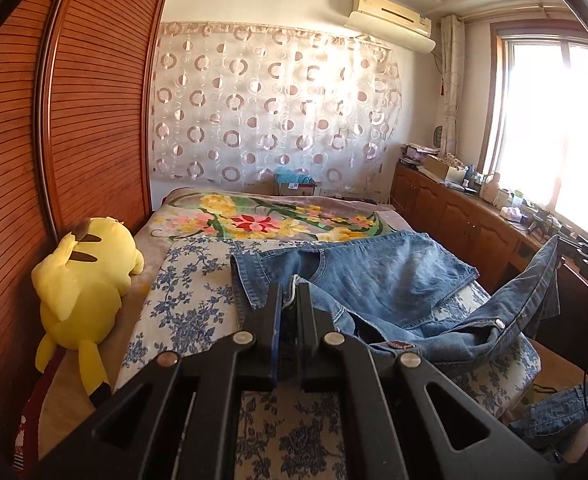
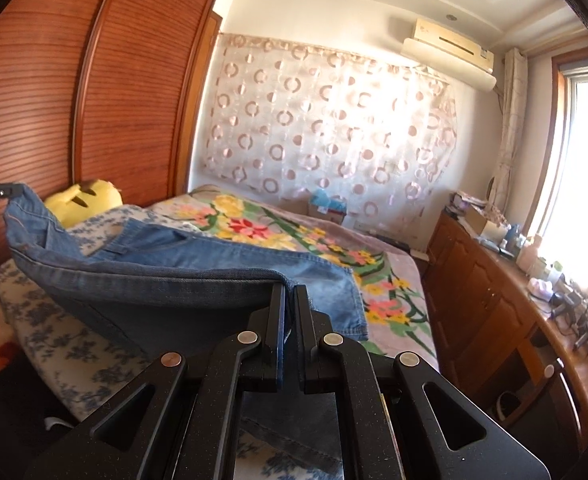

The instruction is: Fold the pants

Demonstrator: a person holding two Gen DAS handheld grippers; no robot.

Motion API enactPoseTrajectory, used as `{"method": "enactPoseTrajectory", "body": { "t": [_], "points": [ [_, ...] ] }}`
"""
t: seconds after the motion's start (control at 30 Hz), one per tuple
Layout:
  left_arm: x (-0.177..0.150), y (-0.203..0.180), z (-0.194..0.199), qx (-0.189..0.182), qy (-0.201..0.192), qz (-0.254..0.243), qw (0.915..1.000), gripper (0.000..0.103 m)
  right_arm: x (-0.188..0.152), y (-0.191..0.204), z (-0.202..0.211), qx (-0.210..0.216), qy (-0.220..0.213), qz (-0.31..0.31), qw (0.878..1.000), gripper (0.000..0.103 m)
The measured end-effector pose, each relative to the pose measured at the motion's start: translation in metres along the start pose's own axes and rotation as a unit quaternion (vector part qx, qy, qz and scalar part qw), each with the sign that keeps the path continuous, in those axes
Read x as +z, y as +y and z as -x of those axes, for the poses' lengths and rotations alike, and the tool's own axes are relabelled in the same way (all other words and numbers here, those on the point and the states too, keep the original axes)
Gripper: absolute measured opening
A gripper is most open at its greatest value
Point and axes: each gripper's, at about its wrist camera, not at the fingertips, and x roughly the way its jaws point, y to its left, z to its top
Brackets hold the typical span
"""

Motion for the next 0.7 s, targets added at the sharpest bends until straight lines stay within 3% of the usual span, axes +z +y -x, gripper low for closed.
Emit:
{"method": "enactPoseTrajectory", "body": {
  "t": [0.4, 0.7],
  "points": [
    [0.035, 0.002, -0.046, 0.011, 0.003, -0.019, 0.9997, 0.001, 0.026, -0.018, -0.055, -0.023, -0.007, 0.009, 1.0, 0.001],
    [0.044, 0.012, -0.1, 0.017, 0.03, -0.016, 0.9993, 0.001, 0.02, -0.027, -0.108, -0.022, 0.009, 0.016, 1.0, 0.001]
  ]
}}
